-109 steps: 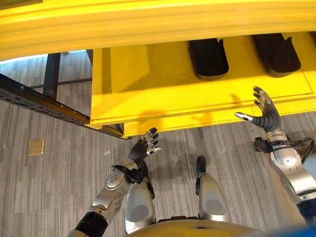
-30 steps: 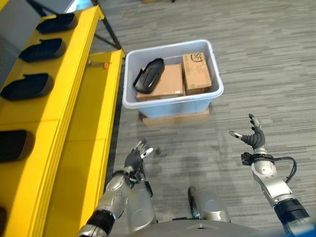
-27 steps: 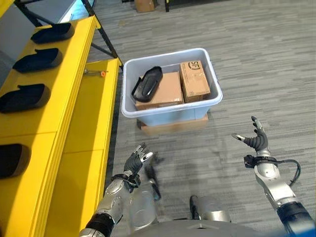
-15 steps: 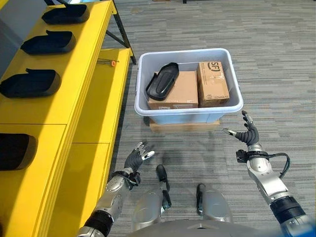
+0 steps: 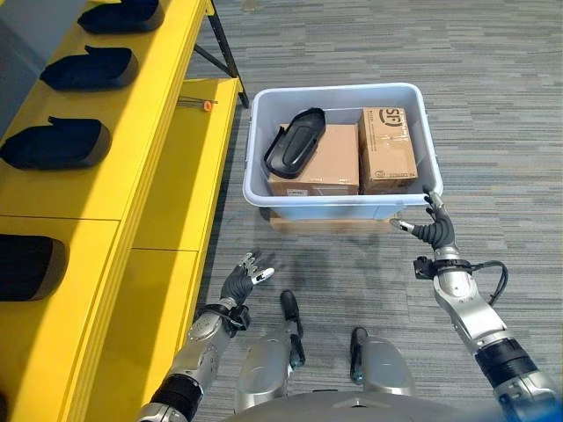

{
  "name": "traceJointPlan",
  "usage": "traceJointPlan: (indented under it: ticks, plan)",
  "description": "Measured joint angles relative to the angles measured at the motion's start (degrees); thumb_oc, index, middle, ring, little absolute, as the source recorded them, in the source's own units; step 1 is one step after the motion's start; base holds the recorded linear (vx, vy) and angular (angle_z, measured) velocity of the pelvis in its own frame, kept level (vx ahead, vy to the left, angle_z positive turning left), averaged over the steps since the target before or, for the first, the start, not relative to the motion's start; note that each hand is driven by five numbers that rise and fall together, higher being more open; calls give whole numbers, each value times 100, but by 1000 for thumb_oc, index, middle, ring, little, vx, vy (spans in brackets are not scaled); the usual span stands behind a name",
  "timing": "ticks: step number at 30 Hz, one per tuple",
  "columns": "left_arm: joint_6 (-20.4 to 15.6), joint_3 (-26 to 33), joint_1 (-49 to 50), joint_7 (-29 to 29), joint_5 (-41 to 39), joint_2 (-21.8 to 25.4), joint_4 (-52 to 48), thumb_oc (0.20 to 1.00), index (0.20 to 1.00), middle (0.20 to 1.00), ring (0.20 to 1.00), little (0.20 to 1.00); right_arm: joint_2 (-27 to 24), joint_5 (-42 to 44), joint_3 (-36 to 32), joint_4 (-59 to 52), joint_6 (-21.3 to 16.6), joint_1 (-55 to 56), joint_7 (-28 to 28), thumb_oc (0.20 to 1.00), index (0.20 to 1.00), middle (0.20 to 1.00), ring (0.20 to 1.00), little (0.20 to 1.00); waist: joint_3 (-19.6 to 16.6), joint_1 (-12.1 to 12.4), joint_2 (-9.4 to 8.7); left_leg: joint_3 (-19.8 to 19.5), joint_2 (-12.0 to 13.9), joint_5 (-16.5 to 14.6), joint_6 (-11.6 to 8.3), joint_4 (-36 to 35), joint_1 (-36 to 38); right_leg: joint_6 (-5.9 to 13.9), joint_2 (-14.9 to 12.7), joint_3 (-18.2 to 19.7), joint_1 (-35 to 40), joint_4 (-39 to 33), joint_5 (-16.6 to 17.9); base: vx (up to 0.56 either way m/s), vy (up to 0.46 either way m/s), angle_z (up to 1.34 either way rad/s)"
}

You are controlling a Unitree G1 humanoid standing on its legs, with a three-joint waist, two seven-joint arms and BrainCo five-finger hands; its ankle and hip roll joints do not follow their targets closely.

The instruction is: Move parts from the plastic box to the shelf.

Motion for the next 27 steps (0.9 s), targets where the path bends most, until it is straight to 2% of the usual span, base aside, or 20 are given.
traceJointPlan:
  ticks: [3, 4, 5, 6, 7, 8, 9, 10, 12, 13, 14, 15, 17, 19, 21, 24, 27]
  plan:
    - [5, 12, -59, -35, 20, -7, 112, 1000, 1000, 1000, 1000, 1000, 45, 109, 29, -7, 18, -137, 112, 1000, 1000, 1000, 1000, 1000, 8, 138, -33, 92, -110, -154, 62, 124, 37, 68, -90, 48, 28, 34, 20, 203, 315, -23]
    - [8, -13, -152, -53, 275, -28, 324, 1000, 1000, 1000, 1000, 1000, 185, 202, 180, 189, 132, -351, 129, 1000, 1000, 1000, 1000, 1000, 76, 272, -113, 78, -184, -367, 161, 136, 257, 186, -235, -50, -124, 693, 68, 140, 173, -57]
    - [22, -33, -141, -99, 348, -56, 436, 1000, 1000, 1000, 1000, 1000, 331, 236, 248, 283, 150, -395, 154, 1000, 1000, 1000, 1000, 1000, 112, 288, -179, 205, -233, -379, 163, 39, 538, 224, -434, -335, -305, 1294, 246, 152, 136, -67]
    - [18, -55, -129, -116, 387, -55, 431, 1000, 1000, 1000, 1000, 1000, 408, 276, 289, 338, 148, -395, 151, 1000, 1000, 1000, 1000, 1000, 118, 271, -202, 223, -257, -422, 177, 58, 627, 194, -499, -401, -372, 1523, 387, 134, 31, -55]
    - [24, -166, -117, -107, 457, -28, 324, 1000, 1000, 1000, 1000, 1000, 463, 268, 340, 419, 146, -392, 170, 1000, 1000, 1000, 1000, 1000, 119, 300, -209, 375, -116, -505, 142, -19, 735, 229, -627, -584, -496, 1766, 538, 101, -92, -57]
    - [20, -221, -73, -109, 482, 10, 173, 1000, 1000, 1000, 1000, 1000, 487, 270, 342, 417, 146, -376, 192, 1000, 1000, 1000, 1000, 1000, 102, 301, -219, 453, -90, -495, 112, -156, 782, 217, -616, -753, -533, 1525, 541, 110, -129, -69]
    - [23, -261, -102, -102, 484, 83, 35, 1000, 1000, 1000, 1000, 1000, 473, 272, 307, 308, 142, -376, 195, 1000, 1000, 1000, 1000, 1000, 96, 229, -250, 505, -77, -480, 92, -272, 713, 273, -488, -760, -639, 750, 583, 179, -180, -63]
    - [43, -286, -268, -85, 482, 115, 46, 1000, 1000, 1000, 1000, 1000, 463, 272, 254, 273, 145, -354, 201, 1000, 1000, 1000, 1000, 1000, 117, 111, -212, 514, -47, -480, 92, -429, 667, 450, -295, -741, -713, -459, 791, 277, -238, -49]
    - [26, -377, -515, -45, 483, 0, 261, 1000, 1000, 1000, 1000, 1000, 413, 271, 240, 288, 128, -181, 204, 1000, 1000, 1000, 1000, 1000, 126, -85, -199, 529, -47, -502, 61, -473, 660, 729, -265, -686, -790, -1754, 1560, 270, -300, 5]
    - [11, -538, -644, 34, 484, -76, 386, 1000, 1000, 1000, 1000, 1000, 352, 270, 134, 277, 69, 9, 212, 1000, 1000, 1000, 1000, 1000, 150, -286, -138, 329, -69, -425, -31, -435, 562, 879, -210, -129, -789, -2138, 1947, 188, -232, 98]
    - [0, -642, -633, 33, 484, -98, 323, 1000, 1000, 1000, 1000, 1000, 315, 275, 90, 282, 107, 483, 217, 1000, 1000, 1000, 1000, 1000, 113, -433, -220, 128, -134, -401, -34, -424, 572, 830, -223, 314, -708, -2158, 2036, 199, -168, 105]
    - [1, -692, -539, 35, 485, -131, 313, 1000, 1000, 1000, 1000, 1000, 325, 275, 95, 282, 110, 689, 221, 1000, 1000, 1000, 1000, 1000, 79, -437, -283, 70, -157, -397, -42, -425, 651, 765, -205, 360, -555, -2219, 2075, 177, -163, 78]
    - [32, -680, -253, 31, 481, -129, 149, 1000, 1000, 1000, 1000, 1000, 309, 272, 86, 314, 151, 772, 230, 1000, 1000, 1000, 1000, 1000, 36, -434, -311, 16, -164, -366, -126, -562, 877, 493, -201, 107, -306, -2276, 2394, 120, -118, 20]
    - [54, -676, 55, 26, 476, -141, -86, 1000, 1000, 1000, 1000, 1000, 218, 269, -41, 313, 164, 691, 225, 1000, 1000, 1000, 1000, 1000, -94, -423, -103, -58, 2, -280, -269, -759, 942, 285, -28, -130, -270, -2349, 2564, 65, -87, 13]
    - [58, -676, 138, 12, 474, -147, -151, 1000, 1000, 1000, 1000, 1000, 83, 266, -56, 322, 167, 522, 221, 1000, 1000, 1000, 1000, 1000, -156, -351, 30, -108, 153, -185, -318, -812, 962, 178, 170, -231, -235, -2418, 2530, 28, -104, 5]
    - [58, -679, -6, 6, 474, -157, -136, 1000, 1000, 1000, 1000, 1000, -79, 242, -60, 334, 150, 175, 200, 1000, 1000, 1000, 1000, 1000, -164, -334, 46, -143, 385, -151, -369, -793, 977, 26, 413, -323, -142, -2451, 2424, 47, -157, 11]
    - [59, -720, -190, 0, 484, -189, -115, 1000, 1000, 1000, 1000, 1000, -114, 211, -54, 311, 148, 92, 127, 1000, 1000, 1000, 1000, 1000, -168, -346, 68, -275, 483, -214, -457, -685, 913, -88, 506, -421, -82, -2473, 2323, 99, -208, 16]
